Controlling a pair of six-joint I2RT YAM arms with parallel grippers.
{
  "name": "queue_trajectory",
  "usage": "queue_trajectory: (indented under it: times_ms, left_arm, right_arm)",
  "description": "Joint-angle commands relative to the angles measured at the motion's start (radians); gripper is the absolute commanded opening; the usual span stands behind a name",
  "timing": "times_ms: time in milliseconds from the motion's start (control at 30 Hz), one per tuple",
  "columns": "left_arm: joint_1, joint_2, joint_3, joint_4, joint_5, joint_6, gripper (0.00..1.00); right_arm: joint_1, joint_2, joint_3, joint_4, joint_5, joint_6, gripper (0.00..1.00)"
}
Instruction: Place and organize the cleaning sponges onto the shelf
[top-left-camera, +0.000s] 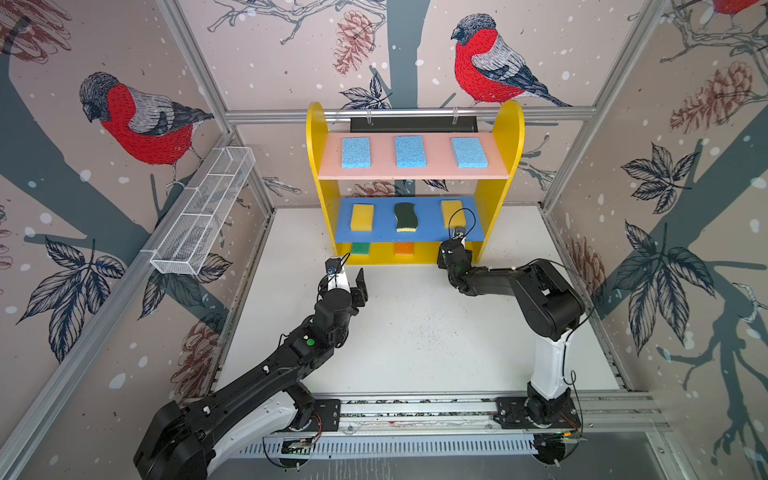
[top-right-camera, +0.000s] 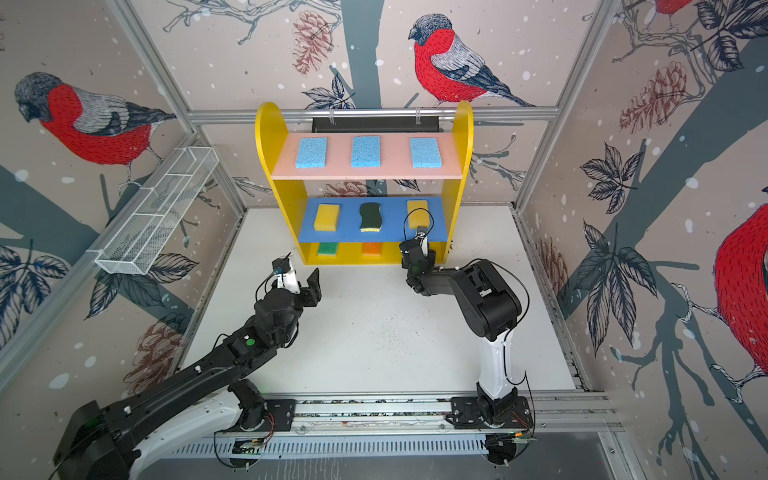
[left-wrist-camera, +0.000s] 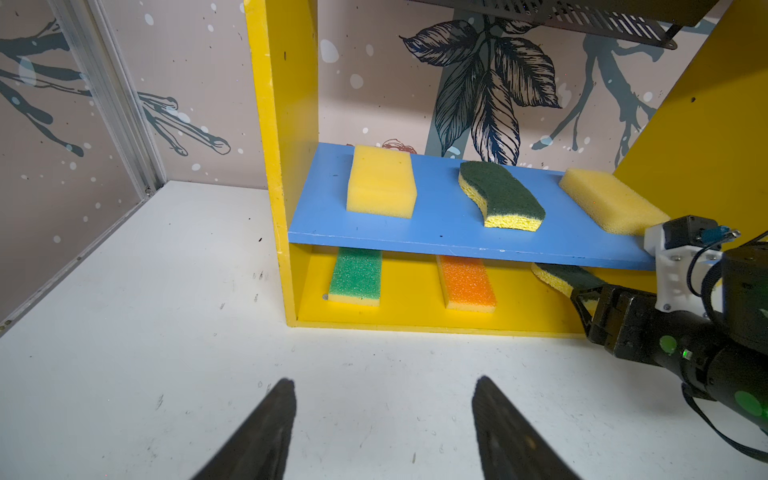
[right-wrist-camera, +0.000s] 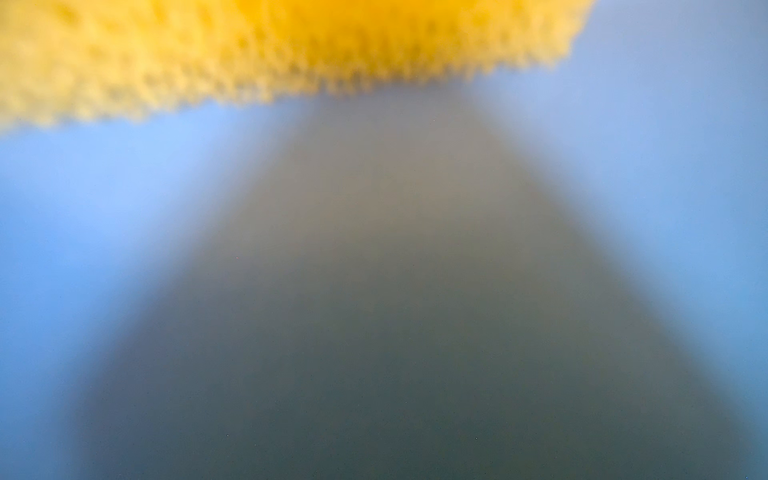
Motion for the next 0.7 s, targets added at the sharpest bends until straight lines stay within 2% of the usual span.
queue_trajectory:
  times_ms: [0, 667]
  left_arm:
    - [0.001, -0.007, 0.001, 0.037, -0.001, 0.003, 0.68]
    - [0.000, -0.013, 0.003, 0.031, -0.007, -0.003, 0.68]
  right_arm:
    - [-0.001, 0.020, -0.013, -0.196, -0.050, 0.027, 0.67]
    - [-0.008, 0.055, -0.012, -0.249, -0.006, 0.018, 0.69]
